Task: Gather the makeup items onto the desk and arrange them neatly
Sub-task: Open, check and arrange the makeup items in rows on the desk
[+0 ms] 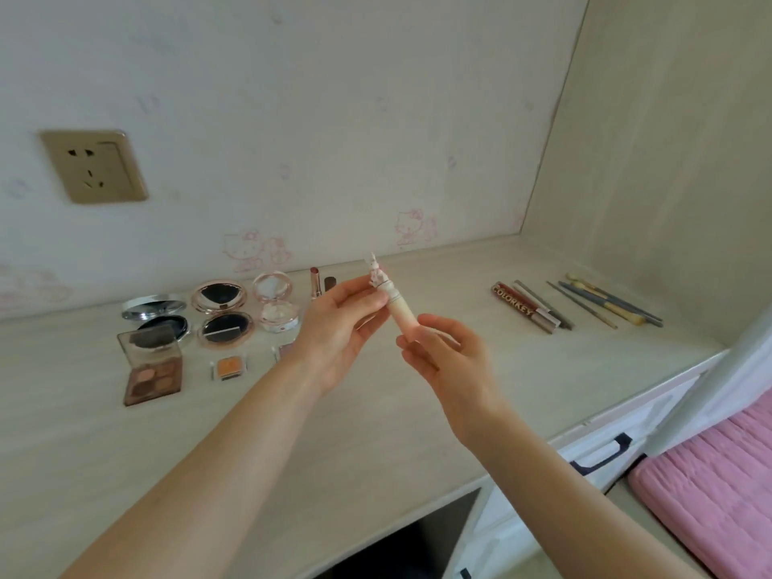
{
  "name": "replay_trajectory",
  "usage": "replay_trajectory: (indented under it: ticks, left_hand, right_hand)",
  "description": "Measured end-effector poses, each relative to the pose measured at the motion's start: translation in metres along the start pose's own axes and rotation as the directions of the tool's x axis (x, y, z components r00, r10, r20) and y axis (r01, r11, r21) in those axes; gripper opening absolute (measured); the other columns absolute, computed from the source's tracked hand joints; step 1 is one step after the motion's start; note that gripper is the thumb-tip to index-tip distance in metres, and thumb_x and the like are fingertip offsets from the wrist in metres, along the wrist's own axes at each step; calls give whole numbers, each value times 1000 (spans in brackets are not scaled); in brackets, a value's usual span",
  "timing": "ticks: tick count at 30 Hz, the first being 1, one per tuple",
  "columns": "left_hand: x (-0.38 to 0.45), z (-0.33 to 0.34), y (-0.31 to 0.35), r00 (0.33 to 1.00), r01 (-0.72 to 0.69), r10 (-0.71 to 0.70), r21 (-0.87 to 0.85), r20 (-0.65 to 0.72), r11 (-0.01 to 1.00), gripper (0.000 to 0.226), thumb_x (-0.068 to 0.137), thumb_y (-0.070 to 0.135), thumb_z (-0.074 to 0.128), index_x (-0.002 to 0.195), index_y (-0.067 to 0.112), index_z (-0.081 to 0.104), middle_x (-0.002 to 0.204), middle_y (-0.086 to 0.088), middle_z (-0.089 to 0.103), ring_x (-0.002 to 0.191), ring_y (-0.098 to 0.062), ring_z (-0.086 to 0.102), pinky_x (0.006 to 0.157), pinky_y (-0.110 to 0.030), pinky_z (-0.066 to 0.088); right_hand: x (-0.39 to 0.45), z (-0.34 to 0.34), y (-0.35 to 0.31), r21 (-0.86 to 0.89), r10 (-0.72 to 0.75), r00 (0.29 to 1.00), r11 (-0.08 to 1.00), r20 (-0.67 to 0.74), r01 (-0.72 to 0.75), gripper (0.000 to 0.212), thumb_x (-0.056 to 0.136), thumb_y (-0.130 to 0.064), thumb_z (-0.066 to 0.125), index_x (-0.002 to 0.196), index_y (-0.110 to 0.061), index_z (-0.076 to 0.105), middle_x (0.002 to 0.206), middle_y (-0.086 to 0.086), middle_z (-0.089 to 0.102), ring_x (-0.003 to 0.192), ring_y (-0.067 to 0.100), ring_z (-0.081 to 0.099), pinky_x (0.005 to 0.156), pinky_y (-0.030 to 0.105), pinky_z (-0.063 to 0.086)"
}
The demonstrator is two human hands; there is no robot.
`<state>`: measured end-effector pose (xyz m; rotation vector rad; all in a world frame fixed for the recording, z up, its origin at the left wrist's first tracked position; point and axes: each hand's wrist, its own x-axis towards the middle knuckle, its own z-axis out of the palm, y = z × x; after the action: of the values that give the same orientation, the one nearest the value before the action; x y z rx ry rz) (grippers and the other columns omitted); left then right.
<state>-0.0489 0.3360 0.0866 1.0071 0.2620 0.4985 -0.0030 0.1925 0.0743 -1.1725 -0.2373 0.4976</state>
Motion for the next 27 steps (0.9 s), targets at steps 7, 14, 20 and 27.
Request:
replay_trajectory:
  ticks: [7, 14, 20, 27]
  left_hand:
    - [-31, -43, 24, 998, -69, 70, 199, 4, 978, 23, 85, -2, 63, 106, 7, 67, 96, -8, 73, 96, -18, 68, 88, -29, 53]
    - [-52, -75, 38, 995, -63, 87, 332, -57, 941, 25, 87, 5, 64, 110, -2, 66, 102, -19, 69, 89, -22, 64, 96, -38, 50]
    - [-76, -95, 49, 989, -76, 113, 343, -90, 936, 24, 91, 7, 60, 113, 2, 65, 108, -19, 69, 103, -32, 67, 90, -37, 53]
    - [-108, -126, 51, 989, 3, 50, 351, -142, 936, 24, 95, 9, 53, 116, 12, 65, 100, -11, 73, 85, -28, 70, 77, -37, 56]
  right_hand:
    - [-13, 44, 19, 256, 234, 938, 919, 257, -299, 24, 97, -6, 49, 114, 8, 58, 92, 18, 64, 74, 18, 64, 66, 24, 52]
    - [-20, 74, 32, 161, 328, 884, 904, 334, -396, 23, 96, -8, 49, 107, 6, 63, 82, 14, 65, 66, 18, 57, 63, 25, 50]
    - [-24, 88, 45, -247, 248, 920, 953, 302, -176, 21, 98, -11, 49, 104, -6, 68, 94, 10, 68, 79, 17, 64, 71, 26, 53]
    - [-23, 115, 56, -345, 105, 910, 938, 402, 44, 18, 92, -19, 61, 108, -15, 68, 101, 5, 70, 92, 15, 64, 79, 29, 52]
